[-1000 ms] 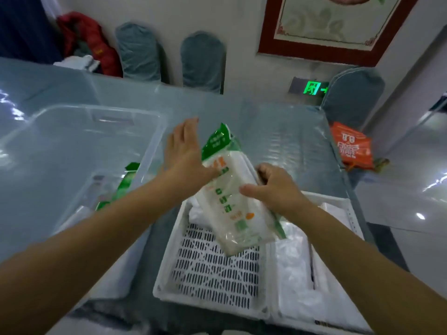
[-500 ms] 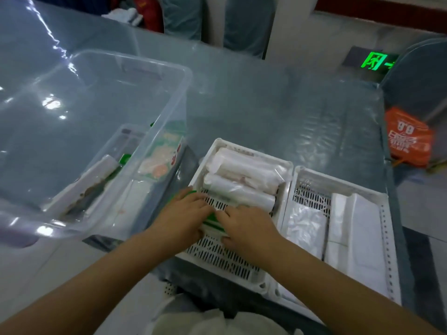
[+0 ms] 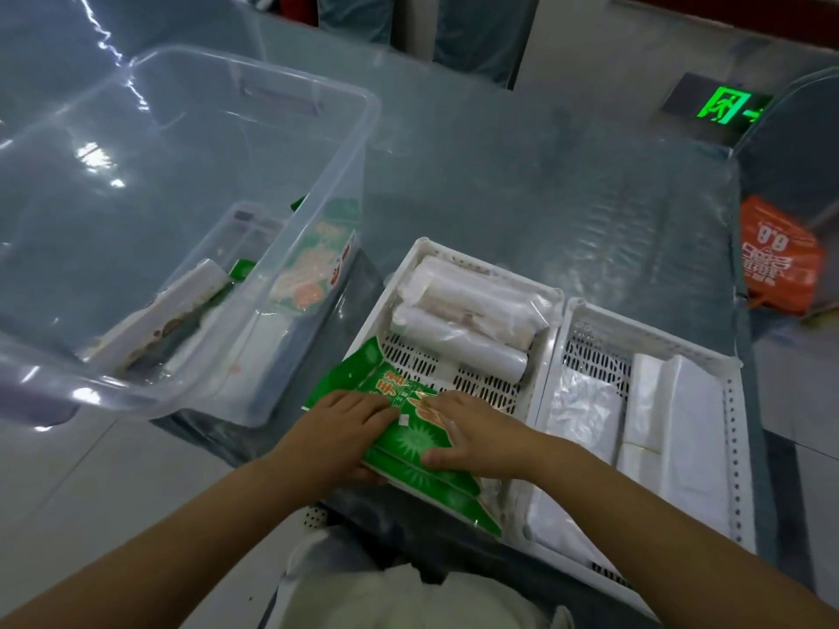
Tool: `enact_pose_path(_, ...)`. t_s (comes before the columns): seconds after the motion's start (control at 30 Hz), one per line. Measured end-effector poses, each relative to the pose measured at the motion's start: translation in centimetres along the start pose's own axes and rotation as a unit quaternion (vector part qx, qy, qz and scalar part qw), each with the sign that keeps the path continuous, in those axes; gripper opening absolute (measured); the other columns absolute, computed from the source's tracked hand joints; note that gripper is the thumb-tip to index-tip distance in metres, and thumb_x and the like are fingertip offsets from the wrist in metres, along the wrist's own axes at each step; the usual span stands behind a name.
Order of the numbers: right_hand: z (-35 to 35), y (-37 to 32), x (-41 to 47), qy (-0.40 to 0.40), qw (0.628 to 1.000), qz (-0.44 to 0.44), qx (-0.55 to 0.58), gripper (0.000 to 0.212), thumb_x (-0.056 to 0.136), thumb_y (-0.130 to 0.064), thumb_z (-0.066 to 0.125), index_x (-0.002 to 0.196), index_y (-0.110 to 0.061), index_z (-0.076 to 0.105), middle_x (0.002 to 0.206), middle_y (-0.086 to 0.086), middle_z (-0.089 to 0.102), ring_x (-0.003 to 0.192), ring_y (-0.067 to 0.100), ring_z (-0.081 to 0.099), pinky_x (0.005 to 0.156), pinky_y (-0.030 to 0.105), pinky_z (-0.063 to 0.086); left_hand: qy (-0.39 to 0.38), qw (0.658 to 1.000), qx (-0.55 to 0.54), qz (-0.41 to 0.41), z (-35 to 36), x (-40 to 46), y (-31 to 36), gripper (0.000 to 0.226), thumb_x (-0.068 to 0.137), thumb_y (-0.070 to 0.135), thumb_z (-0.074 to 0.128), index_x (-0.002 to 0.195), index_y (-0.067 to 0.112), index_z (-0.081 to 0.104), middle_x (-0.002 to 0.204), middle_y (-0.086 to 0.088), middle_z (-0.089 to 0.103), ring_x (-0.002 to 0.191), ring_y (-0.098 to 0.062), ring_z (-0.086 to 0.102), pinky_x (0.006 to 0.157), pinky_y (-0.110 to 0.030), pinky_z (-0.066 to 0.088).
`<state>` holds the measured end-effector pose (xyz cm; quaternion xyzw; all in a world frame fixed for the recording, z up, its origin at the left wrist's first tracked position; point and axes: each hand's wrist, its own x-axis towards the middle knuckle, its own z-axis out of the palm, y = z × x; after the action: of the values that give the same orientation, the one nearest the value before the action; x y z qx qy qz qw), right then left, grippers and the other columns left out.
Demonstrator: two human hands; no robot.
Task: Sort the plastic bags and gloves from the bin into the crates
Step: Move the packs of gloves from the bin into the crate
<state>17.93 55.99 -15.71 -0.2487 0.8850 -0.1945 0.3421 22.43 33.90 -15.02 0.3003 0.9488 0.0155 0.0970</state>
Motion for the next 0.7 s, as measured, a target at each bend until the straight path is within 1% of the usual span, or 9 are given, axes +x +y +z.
enact_pose_path(0.07, -0.1, 0.2, 0.4, 0.017, 1.000, 0.007, 0.007, 0.089, 0.073, -0.067, 0.058, 0.144, -0.027, 0.023, 0.146, 0.002, 0.031, 0.129, 0.021, 0.033, 0.105, 0.039, 0.033, 0.023, 1.000, -0.013, -0.016, 0.1, -0.1, 0.4, 0.077, 0.045, 0.062, 0.075, 0.110, 0.020, 0.066, 0.107, 0.000, 0.069, 0.095, -0.017, 0.066, 0.082, -0.037, 0.053)
enact_pose_path(0.2, -1.0, 0.8, 1.3, 0.019, 0.999, 0.018, 0.038, 0.083, 0.074, -0.064, 0.061, 0.143, -0.029, 0.029, 0.141, 0.003, 0.036, 0.127, 0.021, 0.037, 0.105, 0.038, 0.034, 0.050, 0.996, -0.055, -0.049, 0.5, 0.4, 0.4, 0.075, 0.052, 0.054, 0.078, 0.115, 0.018, 0.062, 0.113, -0.003, 0.066, 0.101, -0.022, 0.063, 0.089, -0.041, 0.048)
enact_pose_path(0.27, -1.3, 1.2, 1.5, 0.002, 1.000, 0.012, 0.025, 0.082, 0.075, -0.063, 0.061, 0.142, -0.028, 0.030, 0.142, 0.003, 0.036, 0.127, 0.021, 0.036, 0.105, 0.036, 0.032, 0.064, 0.996, -0.042, -0.041, 0.6, 0.5, 0.2, 0.075, 0.052, 0.056, 0.077, 0.115, 0.018, 0.062, 0.112, -0.002, 0.066, 0.100, -0.022, 0.063, 0.088, -0.041, 0.048)
enact_pose_path(0.37, -1.1, 1.8, 1.4, -0.002, 1.000, 0.006, 0.006, 0.083, 0.074, -0.062, 0.063, 0.142, -0.028, 0.031, 0.145, 0.002, 0.034, 0.129, 0.020, 0.033, 0.105, 0.035, 0.029, 0.054, 0.998, -0.021, -0.027, 0.7, 0.2, 0.1, 0.079, 0.059, 0.073, 0.058, 0.117, 0.019, 0.060, 0.115, -0.001, 0.065, 0.103, -0.020, 0.062, 0.091, -0.040, 0.047)
enact_pose_path(0.4, -0.9, 1.9, 1.4, 0.001, 1.000, 0.005, 0.003, 0.083, 0.073, -0.062, 0.064, 0.142, -0.029, 0.031, 0.146, 0.002, 0.033, 0.130, 0.020, 0.032, 0.105, 0.035, 0.029, 0.040, 0.999, -0.015, -0.028, 0.8, 0.3, 0.1, 0.082, 0.065, 0.077, 0.047, 0.121, 0.019, 0.057, 0.120, -0.002, 0.062, 0.109, -0.021, 0.059, 0.096, -0.042, 0.042)
enact_pose_path(0.47, -1.0, 2.0, 1.3, 0.006, 1.000, 0.000, 0.006, 0.083, 0.072, -0.059, 0.067, 0.142, -0.029, 0.031, 0.147, 0.001, 0.032, 0.131, 0.020, 0.032, 0.106, 0.036, 0.030, -0.001, 0.999, -0.011, -0.033, 1.3, 0.6, 0.3, 0.090, 0.072, 0.080, 0.027, 0.135, 0.019, 0.043, 0.137, -0.005, 0.049, 0.128, -0.023, 0.042, 0.109, -0.045, 0.023)
enact_pose_path(0.53, -1.3, 2.0, 1.3, 0.008, 1.000, 0.000, 0.005, 0.084, 0.072, -0.056, 0.068, 0.142, -0.029, 0.032, 0.149, 0.000, 0.030, 0.133, 0.019, 0.030, 0.108, 0.037, 0.028, -0.009, 0.999, -0.015, -0.041, 1.9, 1.2, 0.3, 0.091, 0.074, 0.078, 0.019, 0.143, 0.020, 0.025, 0.149, -0.005, 0.031, 0.138, -0.021, 0.022, 0.114, -0.044, 0.005)
enact_pose_path(0.6, -1.6, 2.0, 1.2, 0.005, 1.000, 0.004, 0.001, 0.084, 0.072, -0.055, 0.069, 0.142, -0.029, 0.031, 0.150, -0.001, 0.028, 0.135, 0.019, 0.028, 0.110, 0.039, 0.028, -0.013, 0.999, -0.006, -0.047, 2.2, 1.5, 0.3, 0.087, 0.077, 0.076, 0.022, 0.145, 0.022, 0.017, 0.152, -0.003, 0.024, 0.140, -0.020, 0.015, 0.114, -0.042, 0.001)
enact_pose_path(0.7, -1.6, 2.0, 1.0, 0.000, 1.000, -0.005, -0.018, 0.083, 0.073, -0.053, 0.069, 0.142, -0.028, 0.030, 0.149, 0.000, 0.030, 0.133, 0.019, 0.030, 0.109, 0.037, 0.028, -0.016, 0.999, -0.008, -0.042, 2.0, 1.4, 0.2, 0.084, 0.079, 0.073, 0.027, 0.145, 0.023, 0.018, 0.152, -0.003, 0.024, 0.139, -0.020, 0.017, 0.114, -0.041, 0.003)
